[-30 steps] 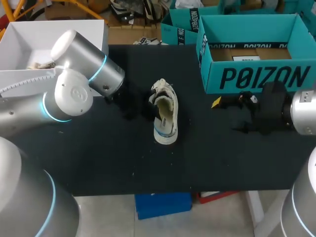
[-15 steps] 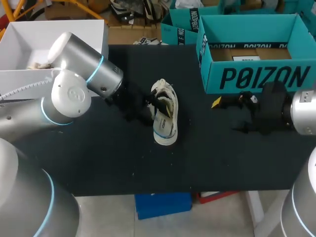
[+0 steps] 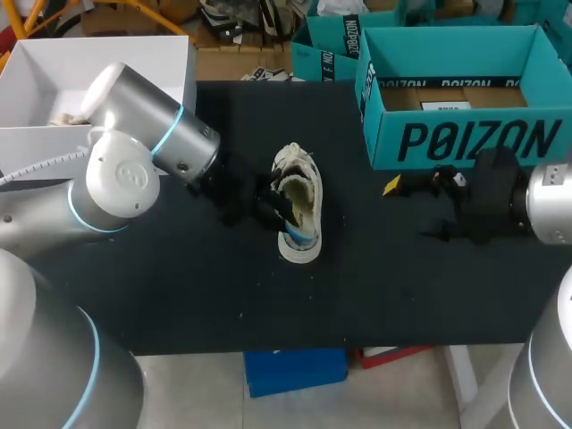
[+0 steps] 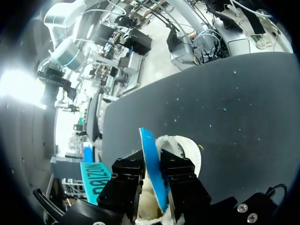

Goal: Take the shoe out of the shoebox, open the shoe tongue, remove and reinsert the insole, then place the shoe into the shoebox

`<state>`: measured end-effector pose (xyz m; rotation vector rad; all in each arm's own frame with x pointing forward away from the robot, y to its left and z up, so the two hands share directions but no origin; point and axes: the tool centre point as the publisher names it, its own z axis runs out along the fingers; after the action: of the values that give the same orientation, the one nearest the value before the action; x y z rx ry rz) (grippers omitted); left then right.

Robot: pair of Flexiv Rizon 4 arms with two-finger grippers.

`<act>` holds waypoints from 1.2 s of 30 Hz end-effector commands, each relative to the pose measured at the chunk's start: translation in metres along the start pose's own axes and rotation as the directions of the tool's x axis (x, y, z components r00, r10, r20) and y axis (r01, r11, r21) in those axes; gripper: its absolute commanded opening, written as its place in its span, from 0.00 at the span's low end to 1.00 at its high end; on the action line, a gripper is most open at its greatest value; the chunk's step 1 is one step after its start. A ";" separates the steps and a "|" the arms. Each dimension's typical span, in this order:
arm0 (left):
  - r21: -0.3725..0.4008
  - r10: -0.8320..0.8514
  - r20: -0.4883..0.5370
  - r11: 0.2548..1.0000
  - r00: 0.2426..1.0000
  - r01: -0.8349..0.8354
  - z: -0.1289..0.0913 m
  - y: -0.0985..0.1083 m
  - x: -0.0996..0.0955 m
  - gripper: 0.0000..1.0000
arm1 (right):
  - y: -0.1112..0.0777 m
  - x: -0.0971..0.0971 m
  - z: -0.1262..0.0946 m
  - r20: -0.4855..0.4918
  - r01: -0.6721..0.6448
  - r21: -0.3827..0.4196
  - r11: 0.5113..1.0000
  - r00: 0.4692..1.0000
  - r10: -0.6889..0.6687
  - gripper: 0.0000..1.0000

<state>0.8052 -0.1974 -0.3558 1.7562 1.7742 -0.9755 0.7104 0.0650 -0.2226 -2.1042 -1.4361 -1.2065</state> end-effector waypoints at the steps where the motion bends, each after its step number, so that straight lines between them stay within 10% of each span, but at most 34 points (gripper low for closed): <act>1: 0.001 0.005 -0.007 1.000 1.000 -0.005 -0.001 -0.001 0.000 0.05 | 0.000 0.000 0.000 0.001 0.000 0.000 1.000 1.000 0.000 1.00; 36: -0.092 -0.012 -0.077 0.996 0.997 0.005 0.006 0.025 0.012 0.00 | 0.000 0.000 0.000 0.001 0.000 0.000 1.000 1.000 0.000 1.00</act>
<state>0.8252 -0.1940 -0.3712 1.7574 1.8408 -0.8427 0.7102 0.0649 -0.2226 -2.1043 -1.4361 -1.2066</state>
